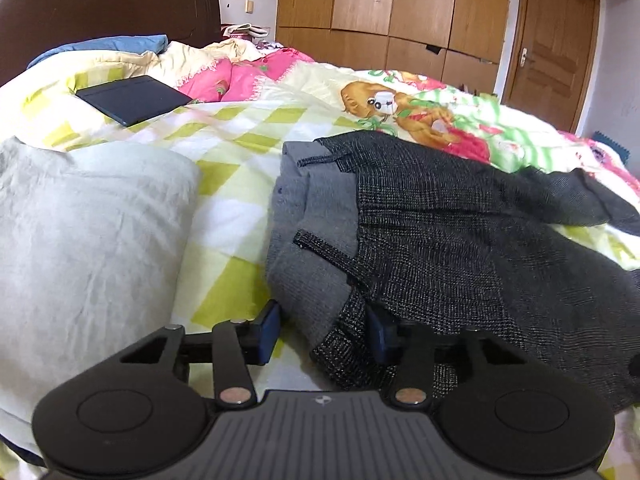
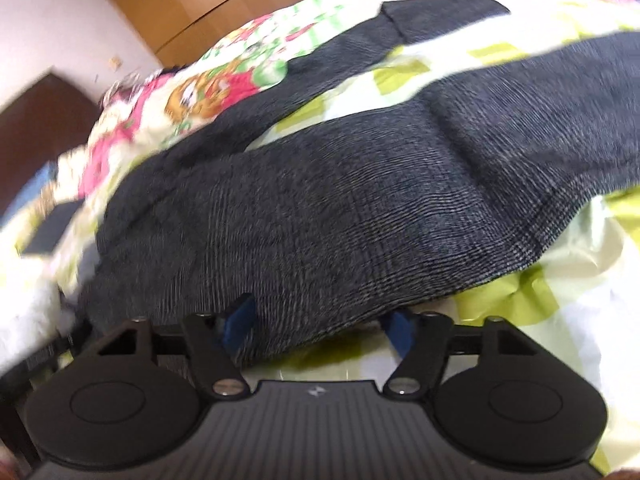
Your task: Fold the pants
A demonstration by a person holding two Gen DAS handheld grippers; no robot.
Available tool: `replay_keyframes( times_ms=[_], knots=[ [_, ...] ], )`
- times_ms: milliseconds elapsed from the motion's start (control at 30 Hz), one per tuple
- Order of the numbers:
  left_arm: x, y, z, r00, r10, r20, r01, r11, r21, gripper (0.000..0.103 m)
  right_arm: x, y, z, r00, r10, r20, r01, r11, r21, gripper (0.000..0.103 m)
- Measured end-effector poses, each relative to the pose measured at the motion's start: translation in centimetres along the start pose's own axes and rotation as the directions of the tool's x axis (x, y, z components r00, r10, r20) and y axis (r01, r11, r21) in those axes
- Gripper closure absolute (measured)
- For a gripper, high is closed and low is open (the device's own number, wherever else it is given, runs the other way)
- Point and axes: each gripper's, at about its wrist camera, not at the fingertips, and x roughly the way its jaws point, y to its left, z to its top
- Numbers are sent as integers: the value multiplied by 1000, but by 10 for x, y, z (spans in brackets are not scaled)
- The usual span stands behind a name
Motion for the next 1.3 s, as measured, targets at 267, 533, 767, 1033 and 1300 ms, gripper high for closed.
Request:
replay_keyframes(
  times_ms=[267, 533, 767, 1033, 1300],
  knots=[
    [-14, 9, 3, 1000, -18, 26, 18, 1000, 2, 47, 4, -12, 8, 999, 32, 19, -34, 993, 116, 43],
    [-39, 20, -5, 999, -35, 2, 35, 999, 29, 47, -34, -27, -12, 994, 72, -82, -62, 990, 128, 95],
    [-77, 36, -24, 995, 100, -13, -98, 989, 114, 77, -63, -1, -55, 981, 96, -171, -91, 995, 38, 91],
    [-109, 8, -18, 992, 98, 79, -112, 972, 207, 77, -124, -45, -23, 1000, 18, -8, -18, 998, 63, 72],
    [-101, -92, -15, 996, -66, 53, 43, 935, 353, 70, -175, -203, 46, 876, -412, 251, 328, 891, 315, 56]
  ],
)
